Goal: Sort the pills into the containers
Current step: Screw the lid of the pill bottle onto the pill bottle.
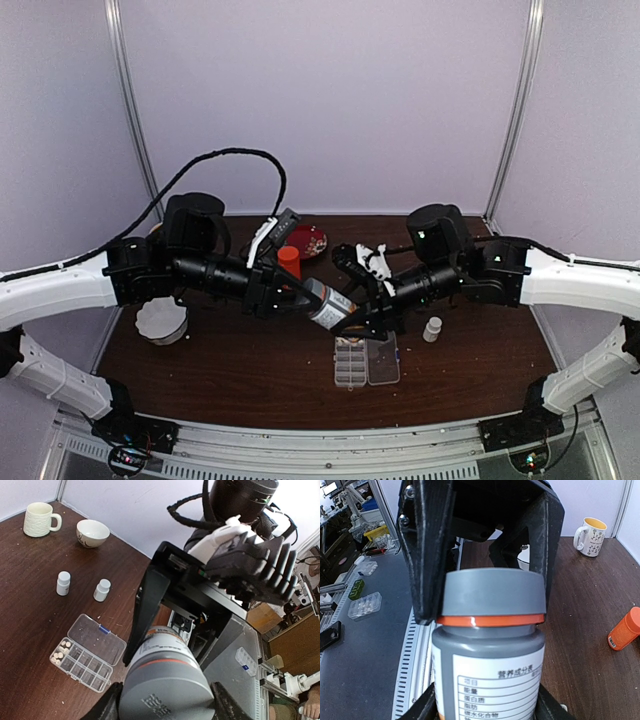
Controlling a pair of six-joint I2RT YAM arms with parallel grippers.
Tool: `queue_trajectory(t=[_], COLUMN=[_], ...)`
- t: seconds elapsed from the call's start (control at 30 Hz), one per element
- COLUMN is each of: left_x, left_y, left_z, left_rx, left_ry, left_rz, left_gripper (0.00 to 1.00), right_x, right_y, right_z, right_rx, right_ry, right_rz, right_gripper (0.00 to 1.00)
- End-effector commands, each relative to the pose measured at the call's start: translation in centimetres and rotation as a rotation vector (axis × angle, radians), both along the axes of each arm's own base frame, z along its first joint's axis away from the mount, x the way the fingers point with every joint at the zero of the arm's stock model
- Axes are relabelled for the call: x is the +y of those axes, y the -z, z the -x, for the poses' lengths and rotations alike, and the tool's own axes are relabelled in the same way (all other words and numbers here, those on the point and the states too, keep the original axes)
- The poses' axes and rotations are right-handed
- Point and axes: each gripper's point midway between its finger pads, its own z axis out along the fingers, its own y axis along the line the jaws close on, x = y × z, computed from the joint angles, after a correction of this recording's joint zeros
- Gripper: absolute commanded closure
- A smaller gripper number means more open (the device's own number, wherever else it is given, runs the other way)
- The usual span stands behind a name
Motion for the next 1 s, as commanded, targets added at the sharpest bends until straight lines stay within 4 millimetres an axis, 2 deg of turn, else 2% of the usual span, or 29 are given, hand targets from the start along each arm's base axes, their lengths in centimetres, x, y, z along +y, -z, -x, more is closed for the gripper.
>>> queue_trajectory(t=[0.0, 0.07, 0.33, 0.47, 0.57, 0.73, 0.97], left_x=[-0.5, -0.5, -0.9, -0.8, -1.3, -1.6, -2.4], left_y=[-1.8, -1.6, -1.4, -0.3, -0.3, -0.5, -0.7], left_z=[0.2, -0.1, -0.6, -0.9, -0.8, -0.9, -0.1], left_rx=[-0.031, -0.017, 0.177, 0.325, 0.429, 0.533, 0.701], left_ry=[0.021, 0.008, -0.067, -0.139, -0.160, -0.189, -0.163], left_rz=[0.033, 0.015, -0.048, -0.090, -0.054, -0.038, -0.010], left_gripper=[0.60, 0.67, 0.82, 0.90, 0.96, 0.98, 0.99], right_x=[0.6, 0.5, 0.4, 0.5, 0.6, 0.5, 0.0], right_y=[-1.8, -1.7, -0.6, -1.2, -1.8, -3.0, -5.0], right_z=[-0.4, -0.4, -1.5, -2.7, -3.4, -3.9, -3.4], right_rx=[-0.025, -0.039, -0.242, -0.355, -0.441, -0.570, -0.702], right_ry=[0.008, 0.013, 0.076, 0.168, 0.236, 0.333, 0.417], right_rz=[-0.036, -0.023, 0.073, 0.100, 0.101, 0.096, 0.053], right_gripper=[1.00, 1.00, 1.00, 1.00, 1.00, 1.00, 1.00])
